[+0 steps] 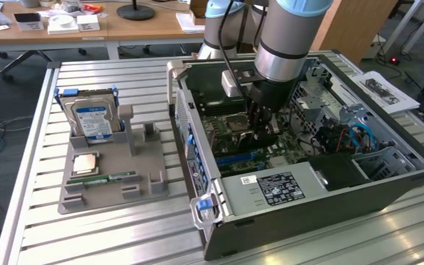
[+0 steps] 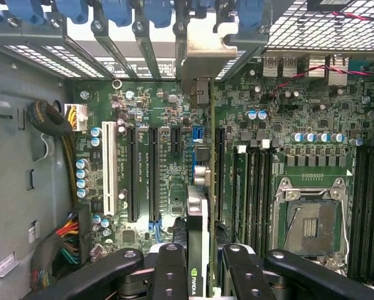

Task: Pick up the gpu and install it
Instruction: 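Insert the gpu into the slot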

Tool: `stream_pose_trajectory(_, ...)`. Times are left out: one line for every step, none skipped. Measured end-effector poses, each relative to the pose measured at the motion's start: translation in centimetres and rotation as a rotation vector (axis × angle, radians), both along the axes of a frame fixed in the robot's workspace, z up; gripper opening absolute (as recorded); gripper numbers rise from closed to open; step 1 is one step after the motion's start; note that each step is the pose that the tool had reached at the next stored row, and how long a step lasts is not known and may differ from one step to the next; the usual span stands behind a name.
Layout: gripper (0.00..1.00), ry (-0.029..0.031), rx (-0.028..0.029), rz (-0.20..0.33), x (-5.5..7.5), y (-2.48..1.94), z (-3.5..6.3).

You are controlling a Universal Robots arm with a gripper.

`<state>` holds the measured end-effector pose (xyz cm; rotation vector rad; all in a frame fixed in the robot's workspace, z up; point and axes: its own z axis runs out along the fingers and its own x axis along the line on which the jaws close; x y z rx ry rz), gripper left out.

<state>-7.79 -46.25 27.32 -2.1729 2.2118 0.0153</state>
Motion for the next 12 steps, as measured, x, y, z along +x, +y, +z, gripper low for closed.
stream_pose_trajectory(0.27, 0.0, -0.0001, 0.0, 0.0, -0.01, 0.0)
stream_pose_trajectory(0.27, 0.0, -0.0001, 0.0, -0.02, -0.02, 0.0)
stream_pose_trajectory(0.27, -0.0001, 0.0, 0.0, -0.08, -0.02, -0.01)
stream_pose_trajectory(0.27, -0.0001, 0.0, 0.0, -0.17, -0.02, -0.03)
stream_pose_trajectory(0.27, 0.0, -0.0001, 0.0, -0.25, -0.02, -0.02)
stream_pose_trajectory(0.27, 0.0, -0.0002, 0.0, -0.33, -0.02, -0.02)
stream_pose_trajectory(0.27, 0.0, -0.0001, 0.0, -0.39, -0.02, -0.03)
stream_pose_trajectory(0.27, 0.0, 0.0, 0.0, -0.43, -0.02, -0.04)
stream_pose_trajectory(0.27, 0.0, 0.0, 0.0, -0.45, -0.02, -0.04)
stream_pose_trajectory(0.27, 0.0, -0.0001, 0.0, -0.46, -0.03, -0.04)
stream_pose_trajectory(0.27, 0.0, -0.0001, 0.0, -0.46, -0.05, -0.05)
stream_pose_trajectory(0.27, 0.0, -0.0001, 0.0, -0.5, -0.05, -0.05)
